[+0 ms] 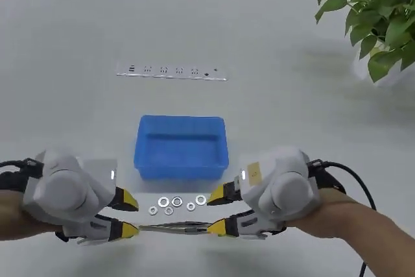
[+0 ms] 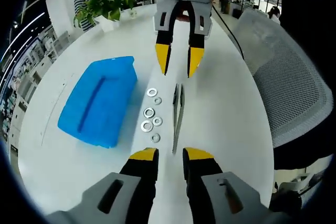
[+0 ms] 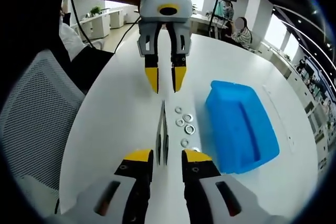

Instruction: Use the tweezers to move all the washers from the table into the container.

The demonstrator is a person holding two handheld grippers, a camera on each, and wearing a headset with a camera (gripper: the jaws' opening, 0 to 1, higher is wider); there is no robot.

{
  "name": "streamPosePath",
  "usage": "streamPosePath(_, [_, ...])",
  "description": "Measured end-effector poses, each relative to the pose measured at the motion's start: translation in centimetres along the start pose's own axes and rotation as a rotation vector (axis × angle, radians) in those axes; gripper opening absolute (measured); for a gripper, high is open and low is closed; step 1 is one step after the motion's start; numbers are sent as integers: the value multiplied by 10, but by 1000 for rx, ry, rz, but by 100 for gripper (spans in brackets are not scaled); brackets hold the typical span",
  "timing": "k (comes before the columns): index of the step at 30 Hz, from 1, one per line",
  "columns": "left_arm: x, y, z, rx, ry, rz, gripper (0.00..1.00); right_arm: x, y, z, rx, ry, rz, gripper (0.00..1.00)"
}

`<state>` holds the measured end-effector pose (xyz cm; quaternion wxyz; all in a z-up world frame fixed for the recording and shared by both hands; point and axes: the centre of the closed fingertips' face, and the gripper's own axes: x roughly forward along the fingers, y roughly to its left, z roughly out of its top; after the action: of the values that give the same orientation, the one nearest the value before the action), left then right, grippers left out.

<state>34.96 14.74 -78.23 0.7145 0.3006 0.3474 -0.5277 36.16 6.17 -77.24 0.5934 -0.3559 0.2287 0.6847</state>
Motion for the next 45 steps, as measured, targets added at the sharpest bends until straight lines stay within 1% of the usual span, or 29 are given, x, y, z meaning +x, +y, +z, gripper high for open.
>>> streamPosePath(3, [3,-2,1,18,6,-13,21,5,1,0,-12,6,6,20])
streamPosePath(6, [7,-3,2,31,12,-23,18,11,2,-2,-18,22,18,19])
streamPosePath(11, [14,-3,1,55,35,-33,15,19,2,-6,-21,41,22,17])
streamPosePath(14, [18,-4,1,58,42,-44,15,23,2,-10,-18,52,27,16])
streamPosePath(16, [20,-4,-1,65,53,-49,14,24,4,-10,-6,51,42,16])
streamPosePath(19, [22,-5,-1,59,54,-59,13,29,4,-12,-4,60,42,15])
streamPosePath(22, [25,-5,-3,76,65,-59,10,30,5,-15,-2,67,42,14])
streamPosePath(23, [26,-5,-4,92,74,-55,7,30,5,-14,-1,67,43,14])
streamPosePath(24, [25,2,-3,116,77,-21,6,31,6,-15,-2,68,41,13])
streamPosePath(25, [25,-6,-2,91,69,-49,6,31,6,-16,-4,73,39,12])
streamPosePath(30, [24,-8,-1,97,65,-57,6,29,4,-17,10,72,28,12])
streamPosePath(35, [18,-9,5,97,43,-52,6,30,5,-16,7,77,26,11])
streamPosePath(38, [15,-7,8,101,34,-40,6,30,4,-16,6,79,23,12])
streamPosePath(41, [11,-9,12,115,22,-37,6,31,5,-15,-1,83,24,12])
streamPosePath(45, [6,-10,17,116,14,-42,6,31,6,-13,-6,82,23,12])
